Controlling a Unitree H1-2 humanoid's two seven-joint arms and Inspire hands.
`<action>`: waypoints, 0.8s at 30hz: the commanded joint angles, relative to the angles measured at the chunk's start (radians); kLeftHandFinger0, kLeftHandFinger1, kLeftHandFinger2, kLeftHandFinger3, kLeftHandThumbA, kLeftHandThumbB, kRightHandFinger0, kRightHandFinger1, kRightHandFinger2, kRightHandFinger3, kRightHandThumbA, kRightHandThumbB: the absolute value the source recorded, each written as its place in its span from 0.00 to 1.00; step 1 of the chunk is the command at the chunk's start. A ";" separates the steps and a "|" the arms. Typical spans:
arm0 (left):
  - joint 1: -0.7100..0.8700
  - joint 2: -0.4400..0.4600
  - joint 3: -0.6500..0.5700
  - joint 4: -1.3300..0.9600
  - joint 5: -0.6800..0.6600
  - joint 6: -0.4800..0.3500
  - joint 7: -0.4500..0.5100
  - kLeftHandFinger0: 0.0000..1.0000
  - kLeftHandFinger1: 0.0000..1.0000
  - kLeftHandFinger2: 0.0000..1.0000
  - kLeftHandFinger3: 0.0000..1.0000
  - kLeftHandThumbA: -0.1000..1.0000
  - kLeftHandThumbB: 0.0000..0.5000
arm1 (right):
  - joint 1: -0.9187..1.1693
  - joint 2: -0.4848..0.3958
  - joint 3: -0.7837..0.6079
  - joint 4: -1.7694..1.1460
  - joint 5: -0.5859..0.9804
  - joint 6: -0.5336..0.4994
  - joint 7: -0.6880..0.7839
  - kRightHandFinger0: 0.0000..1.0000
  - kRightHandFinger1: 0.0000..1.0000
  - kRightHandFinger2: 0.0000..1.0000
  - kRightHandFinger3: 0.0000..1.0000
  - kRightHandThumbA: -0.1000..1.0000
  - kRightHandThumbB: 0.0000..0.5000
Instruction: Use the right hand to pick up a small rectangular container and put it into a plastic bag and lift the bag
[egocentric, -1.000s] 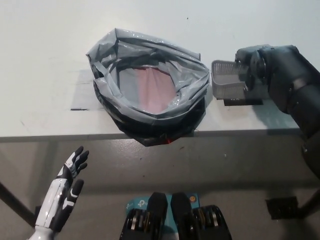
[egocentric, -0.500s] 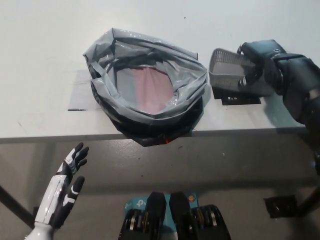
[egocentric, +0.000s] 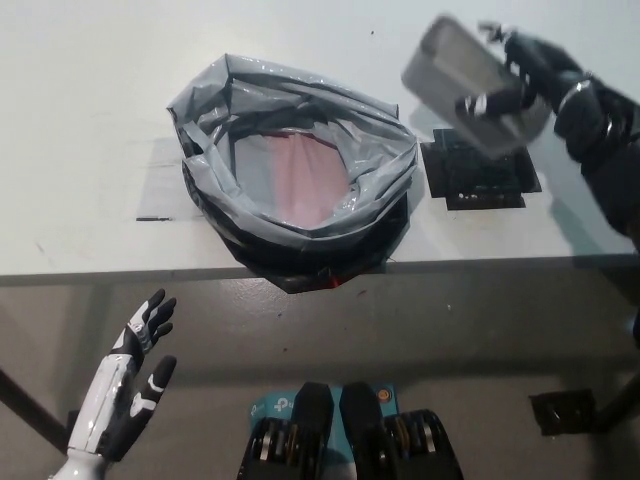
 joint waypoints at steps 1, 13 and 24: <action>0.009 0.013 -0.001 -0.032 -0.005 -0.004 -0.013 1.00 1.00 1.00 1.00 0.88 0.61 | -0.100 -0.047 -0.083 -0.206 0.100 0.054 0.057 0.06 0.55 0.94 1.00 0.00 0.26; 0.015 0.016 -0.001 -0.030 -0.012 -0.002 -0.017 1.00 1.00 1.00 1.00 0.88 0.63 | -0.102 -0.025 -0.131 -0.537 0.130 0.219 0.154 0.02 0.50 0.89 1.00 0.00 0.31; 0.010 0.017 -0.007 -0.028 -0.014 0.010 -0.029 1.00 1.00 1.00 1.00 0.88 0.63 | -0.078 0.130 -0.017 -0.580 0.075 0.223 0.170 0.03 0.50 0.85 0.91 0.00 0.34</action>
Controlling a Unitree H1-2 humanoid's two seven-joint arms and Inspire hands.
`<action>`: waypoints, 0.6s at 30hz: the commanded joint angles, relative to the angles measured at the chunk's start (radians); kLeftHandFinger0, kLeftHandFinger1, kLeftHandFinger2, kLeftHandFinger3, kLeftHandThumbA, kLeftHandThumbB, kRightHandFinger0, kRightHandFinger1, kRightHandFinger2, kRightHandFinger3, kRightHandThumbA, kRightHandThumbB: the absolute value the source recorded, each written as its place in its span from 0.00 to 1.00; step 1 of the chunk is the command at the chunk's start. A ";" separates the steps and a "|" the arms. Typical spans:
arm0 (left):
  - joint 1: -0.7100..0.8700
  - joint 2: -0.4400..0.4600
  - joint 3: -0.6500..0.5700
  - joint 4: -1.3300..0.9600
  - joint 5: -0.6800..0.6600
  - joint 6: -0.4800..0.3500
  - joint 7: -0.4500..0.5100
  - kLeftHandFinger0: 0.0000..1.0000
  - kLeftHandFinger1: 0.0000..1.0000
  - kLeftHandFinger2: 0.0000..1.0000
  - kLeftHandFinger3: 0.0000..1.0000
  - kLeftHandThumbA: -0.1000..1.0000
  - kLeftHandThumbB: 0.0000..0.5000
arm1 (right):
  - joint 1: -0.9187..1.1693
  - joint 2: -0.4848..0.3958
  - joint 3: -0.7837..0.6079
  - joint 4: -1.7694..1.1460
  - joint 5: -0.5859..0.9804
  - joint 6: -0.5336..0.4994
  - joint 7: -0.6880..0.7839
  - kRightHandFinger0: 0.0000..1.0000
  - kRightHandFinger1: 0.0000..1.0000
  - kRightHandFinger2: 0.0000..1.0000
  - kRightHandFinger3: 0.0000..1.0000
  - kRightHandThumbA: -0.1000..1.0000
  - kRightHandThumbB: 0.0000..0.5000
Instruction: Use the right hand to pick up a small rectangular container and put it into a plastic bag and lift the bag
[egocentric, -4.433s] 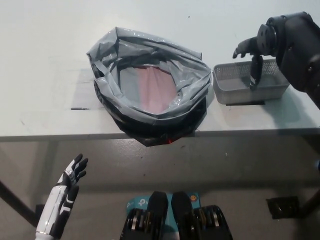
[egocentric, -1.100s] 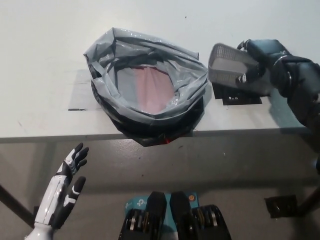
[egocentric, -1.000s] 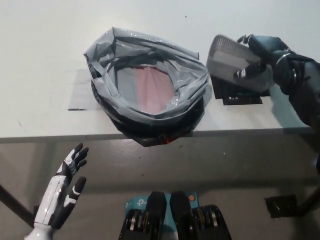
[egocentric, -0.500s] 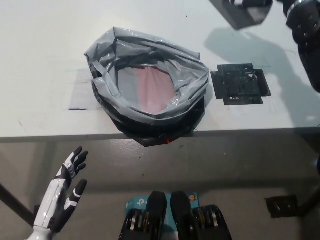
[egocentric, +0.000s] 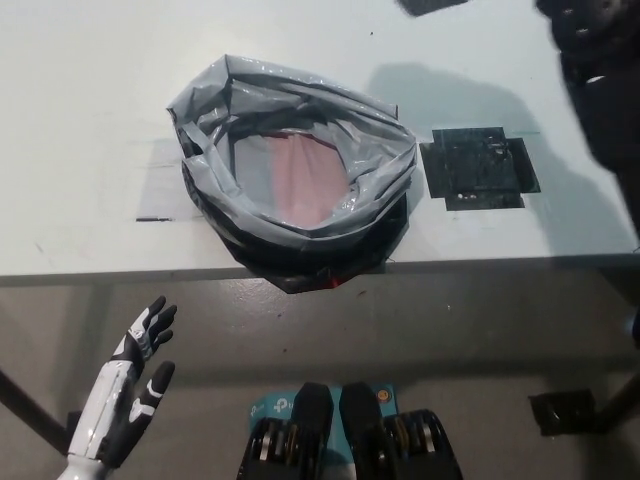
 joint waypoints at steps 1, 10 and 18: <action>-0.003 0.018 -0.005 -0.027 -0.014 -0.001 -0.021 1.00 1.00 1.00 1.00 0.88 0.62 | -0.060 0.069 0.031 -0.003 -0.012 0.014 -0.003 0.02 0.48 0.85 0.90 0.00 0.35; 0.001 0.016 -0.005 -0.032 -0.018 0.003 -0.026 1.00 1.00 1.00 1.00 0.85 0.57 | 0.002 0.183 0.037 -0.003 -0.003 0.080 -0.020 0.00 0.40 0.81 0.84 0.00 0.35; -0.007 0.019 -0.006 -0.036 -0.014 0.005 -0.026 1.00 1.00 1.00 1.00 0.84 0.58 | 0.087 0.227 0.086 0.066 -0.042 0.028 -0.070 0.00 0.41 0.84 0.89 0.00 0.32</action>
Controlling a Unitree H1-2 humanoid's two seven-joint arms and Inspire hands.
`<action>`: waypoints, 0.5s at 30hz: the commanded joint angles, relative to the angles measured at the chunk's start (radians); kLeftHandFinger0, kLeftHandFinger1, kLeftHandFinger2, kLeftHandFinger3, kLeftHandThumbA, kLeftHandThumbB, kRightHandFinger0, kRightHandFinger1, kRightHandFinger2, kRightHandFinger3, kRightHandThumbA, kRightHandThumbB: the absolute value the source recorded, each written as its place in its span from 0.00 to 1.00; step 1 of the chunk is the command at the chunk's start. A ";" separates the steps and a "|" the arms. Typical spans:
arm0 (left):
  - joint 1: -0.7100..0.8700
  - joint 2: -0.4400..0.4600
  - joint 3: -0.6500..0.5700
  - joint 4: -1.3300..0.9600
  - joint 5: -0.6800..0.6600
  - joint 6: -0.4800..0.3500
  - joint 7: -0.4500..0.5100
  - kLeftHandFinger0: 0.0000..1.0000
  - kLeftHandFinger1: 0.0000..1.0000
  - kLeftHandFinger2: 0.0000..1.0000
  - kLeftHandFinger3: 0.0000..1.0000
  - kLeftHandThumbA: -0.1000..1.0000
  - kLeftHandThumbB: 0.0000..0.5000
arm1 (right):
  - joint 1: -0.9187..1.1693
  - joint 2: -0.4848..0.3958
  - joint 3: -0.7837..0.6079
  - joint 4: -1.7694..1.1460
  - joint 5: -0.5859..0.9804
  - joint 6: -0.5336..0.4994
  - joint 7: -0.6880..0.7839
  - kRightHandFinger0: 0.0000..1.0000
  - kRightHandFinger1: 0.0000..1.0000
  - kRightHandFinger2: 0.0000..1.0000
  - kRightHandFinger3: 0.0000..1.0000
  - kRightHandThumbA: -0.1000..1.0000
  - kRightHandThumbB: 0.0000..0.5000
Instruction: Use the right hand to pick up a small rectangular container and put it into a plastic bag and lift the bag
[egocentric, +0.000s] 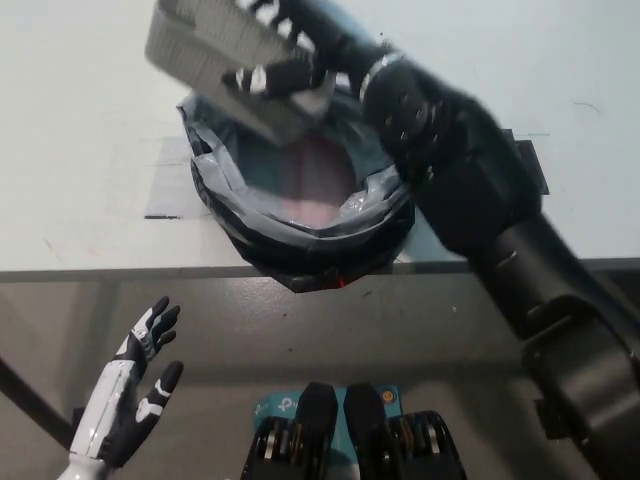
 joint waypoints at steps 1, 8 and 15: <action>-0.005 0.015 -0.003 -0.029 -0.013 -0.003 -0.017 1.00 1.00 1.00 1.00 0.84 0.59 | -0.013 0.004 0.006 0.008 -0.014 -0.028 -0.053 0.00 0.41 0.84 0.90 0.00 0.31; -0.005 0.018 -0.001 -0.034 -0.008 0.011 -0.023 1.00 1.00 1.00 1.00 0.84 0.58 | 0.051 0.006 -0.002 0.004 -0.007 -0.041 -0.077 0.00 0.42 0.80 0.90 0.00 0.29; -0.004 0.021 -0.001 -0.037 -0.008 0.015 -0.028 1.00 1.00 1.00 1.00 0.83 0.55 | 0.128 -0.001 0.010 -0.060 -0.031 -0.033 -0.101 0.02 0.46 0.85 0.96 0.00 0.28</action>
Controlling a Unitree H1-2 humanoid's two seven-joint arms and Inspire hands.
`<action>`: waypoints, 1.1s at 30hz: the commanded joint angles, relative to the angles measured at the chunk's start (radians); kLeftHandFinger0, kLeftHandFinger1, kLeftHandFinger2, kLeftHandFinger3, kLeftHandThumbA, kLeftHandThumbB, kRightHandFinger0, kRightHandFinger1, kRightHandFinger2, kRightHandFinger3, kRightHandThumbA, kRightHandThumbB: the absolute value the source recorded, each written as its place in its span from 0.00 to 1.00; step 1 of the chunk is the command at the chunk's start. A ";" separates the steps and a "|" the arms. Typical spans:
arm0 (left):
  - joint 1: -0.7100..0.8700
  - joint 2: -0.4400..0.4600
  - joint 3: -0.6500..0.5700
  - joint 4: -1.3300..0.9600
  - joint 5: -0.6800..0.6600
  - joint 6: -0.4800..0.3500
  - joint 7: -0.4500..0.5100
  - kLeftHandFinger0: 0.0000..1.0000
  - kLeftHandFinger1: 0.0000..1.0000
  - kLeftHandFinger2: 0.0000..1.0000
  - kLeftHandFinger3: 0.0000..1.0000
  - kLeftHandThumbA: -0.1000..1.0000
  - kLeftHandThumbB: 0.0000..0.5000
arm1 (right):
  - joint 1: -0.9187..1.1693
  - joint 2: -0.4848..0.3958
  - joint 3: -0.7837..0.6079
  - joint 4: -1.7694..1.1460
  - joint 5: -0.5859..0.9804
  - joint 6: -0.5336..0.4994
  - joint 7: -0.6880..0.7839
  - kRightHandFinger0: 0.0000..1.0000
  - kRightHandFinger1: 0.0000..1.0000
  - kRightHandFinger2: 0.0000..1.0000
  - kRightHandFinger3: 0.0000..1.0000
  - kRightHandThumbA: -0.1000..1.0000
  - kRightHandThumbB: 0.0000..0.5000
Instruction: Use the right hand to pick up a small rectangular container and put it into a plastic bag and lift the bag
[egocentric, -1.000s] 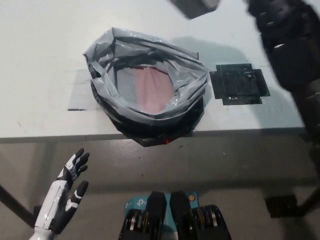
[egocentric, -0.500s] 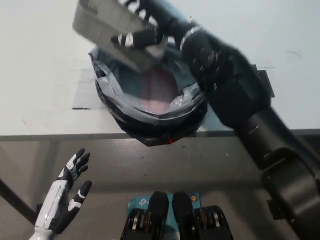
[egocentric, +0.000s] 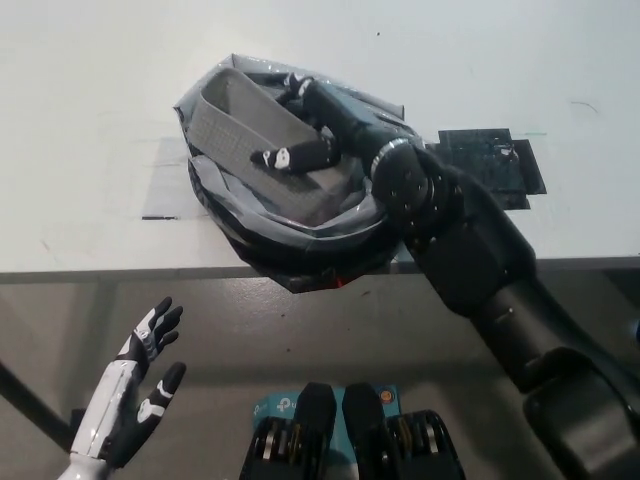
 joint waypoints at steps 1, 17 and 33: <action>-0.004 0.020 -0.001 -0.037 -0.007 0.010 -0.015 1.00 1.00 1.00 1.00 0.83 0.56 | 0.005 -0.005 0.005 -0.083 -0.027 -0.023 -0.059 0.02 0.47 0.86 0.96 0.00 0.28; -0.013 0.026 -0.002 -0.041 -0.004 0.026 -0.018 1.00 1.00 1.00 1.00 0.84 0.56 | 0.088 -0.054 0.026 -0.301 -0.102 0.005 -0.054 0.00 0.47 0.85 0.97 0.00 0.30; -0.027 0.028 -0.003 -0.037 0.002 0.017 -0.016 1.00 1.00 1.00 1.00 0.85 0.55 | 0.015 -0.128 0.178 -0.446 -0.267 0.350 0.259 1.00 1.00 1.00 1.00 0.49 0.70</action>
